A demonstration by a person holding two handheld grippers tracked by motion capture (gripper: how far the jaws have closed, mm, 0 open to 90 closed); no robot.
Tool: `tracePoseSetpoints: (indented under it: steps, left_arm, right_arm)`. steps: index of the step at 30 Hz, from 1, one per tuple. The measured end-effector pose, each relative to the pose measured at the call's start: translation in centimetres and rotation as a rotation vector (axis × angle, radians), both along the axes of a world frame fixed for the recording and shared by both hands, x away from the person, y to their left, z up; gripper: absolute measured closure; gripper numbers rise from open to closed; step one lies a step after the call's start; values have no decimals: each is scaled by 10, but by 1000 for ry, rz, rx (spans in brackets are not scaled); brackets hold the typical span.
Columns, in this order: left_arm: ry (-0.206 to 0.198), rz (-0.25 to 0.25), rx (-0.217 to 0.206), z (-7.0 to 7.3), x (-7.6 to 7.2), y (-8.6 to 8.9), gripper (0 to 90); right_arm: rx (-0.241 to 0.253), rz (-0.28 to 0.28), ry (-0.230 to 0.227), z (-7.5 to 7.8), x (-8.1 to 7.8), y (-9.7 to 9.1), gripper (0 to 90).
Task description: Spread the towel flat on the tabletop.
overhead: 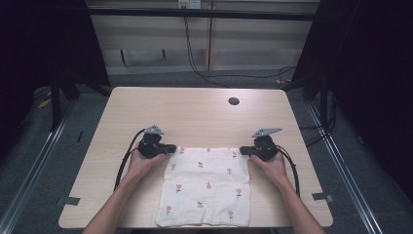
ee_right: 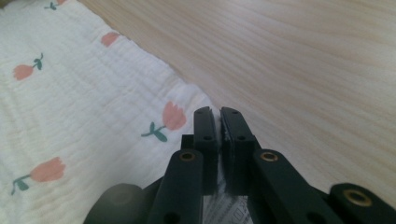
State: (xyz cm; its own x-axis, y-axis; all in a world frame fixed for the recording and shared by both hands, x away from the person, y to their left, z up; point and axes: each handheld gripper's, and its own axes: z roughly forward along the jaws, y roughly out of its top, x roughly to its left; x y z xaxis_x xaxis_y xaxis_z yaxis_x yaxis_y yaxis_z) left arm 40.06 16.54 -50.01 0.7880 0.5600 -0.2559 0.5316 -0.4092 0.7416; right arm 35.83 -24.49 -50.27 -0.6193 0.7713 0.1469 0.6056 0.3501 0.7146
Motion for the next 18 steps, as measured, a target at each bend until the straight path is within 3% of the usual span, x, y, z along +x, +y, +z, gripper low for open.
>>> tracePoseSetpoints:
  steps: [6,14,18]
  left_arm:
    - [-26,-35,-37,13,-6,6,863]
    - [-25,-21,-88,19,-1,13,864]
    - [-28,-20,-112,23,0,16,865]
  right_arm:
    - [67,-19,-19,9,0,-7,857]
    - [142,-22,-45,19,5,-10,860]
    - [153,-17,-61,26,5,-11,861]
